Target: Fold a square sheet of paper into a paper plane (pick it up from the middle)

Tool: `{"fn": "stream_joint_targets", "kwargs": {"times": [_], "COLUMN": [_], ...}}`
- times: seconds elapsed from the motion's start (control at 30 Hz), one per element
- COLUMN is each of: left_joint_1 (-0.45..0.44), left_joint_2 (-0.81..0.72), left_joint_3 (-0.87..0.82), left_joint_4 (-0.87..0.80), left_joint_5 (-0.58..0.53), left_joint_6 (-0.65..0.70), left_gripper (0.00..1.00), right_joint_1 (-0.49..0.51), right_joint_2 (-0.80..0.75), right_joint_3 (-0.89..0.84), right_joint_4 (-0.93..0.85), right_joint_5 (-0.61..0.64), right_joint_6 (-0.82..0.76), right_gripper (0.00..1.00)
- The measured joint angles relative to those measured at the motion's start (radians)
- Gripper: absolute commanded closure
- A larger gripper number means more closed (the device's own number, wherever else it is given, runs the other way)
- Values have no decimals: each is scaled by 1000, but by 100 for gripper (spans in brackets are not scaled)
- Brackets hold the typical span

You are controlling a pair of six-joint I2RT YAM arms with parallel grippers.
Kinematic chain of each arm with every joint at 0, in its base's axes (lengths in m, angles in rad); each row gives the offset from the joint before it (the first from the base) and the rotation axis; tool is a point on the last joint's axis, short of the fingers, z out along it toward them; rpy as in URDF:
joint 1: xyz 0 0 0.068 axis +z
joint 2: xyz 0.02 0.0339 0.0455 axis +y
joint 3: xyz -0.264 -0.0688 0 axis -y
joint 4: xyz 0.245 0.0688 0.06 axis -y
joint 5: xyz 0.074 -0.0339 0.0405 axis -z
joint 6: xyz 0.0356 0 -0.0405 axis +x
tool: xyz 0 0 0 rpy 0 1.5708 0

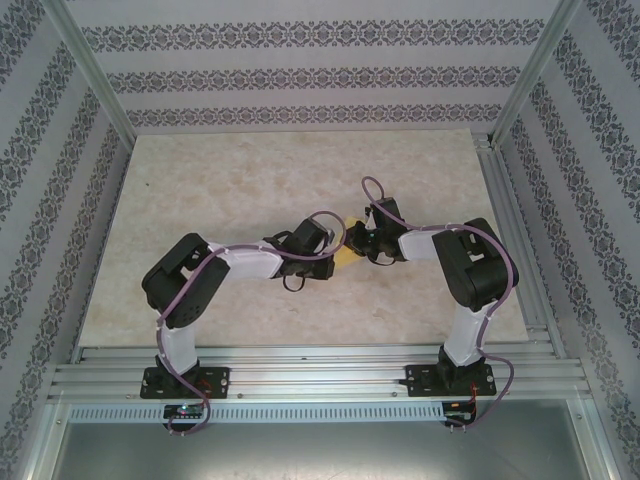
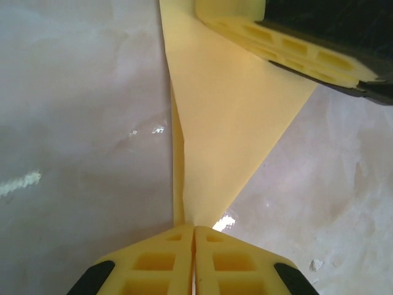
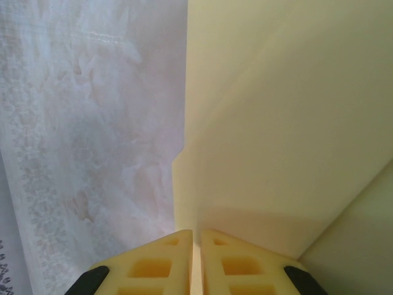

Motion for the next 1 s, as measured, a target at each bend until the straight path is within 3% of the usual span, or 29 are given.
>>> {"fn": "stream_joint_targets", "kwargs": {"times": [0.47, 1.0], "left_joint_1": [6, 20], "left_joint_2": [-93, 68], "left_joint_3": [32, 119], "left_joint_4": [-69, -40], "left_joint_5": [6, 5], "left_joint_6": [13, 12], "left_gripper": [87, 92], "right_joint_1": [0, 0], "right_joint_2": [5, 10], "right_joint_3": [-1, -1], "right_joint_4": [12, 30], "right_joint_5": [-8, -11], "right_joint_6": [1, 3], "right_gripper": [87, 87]}}
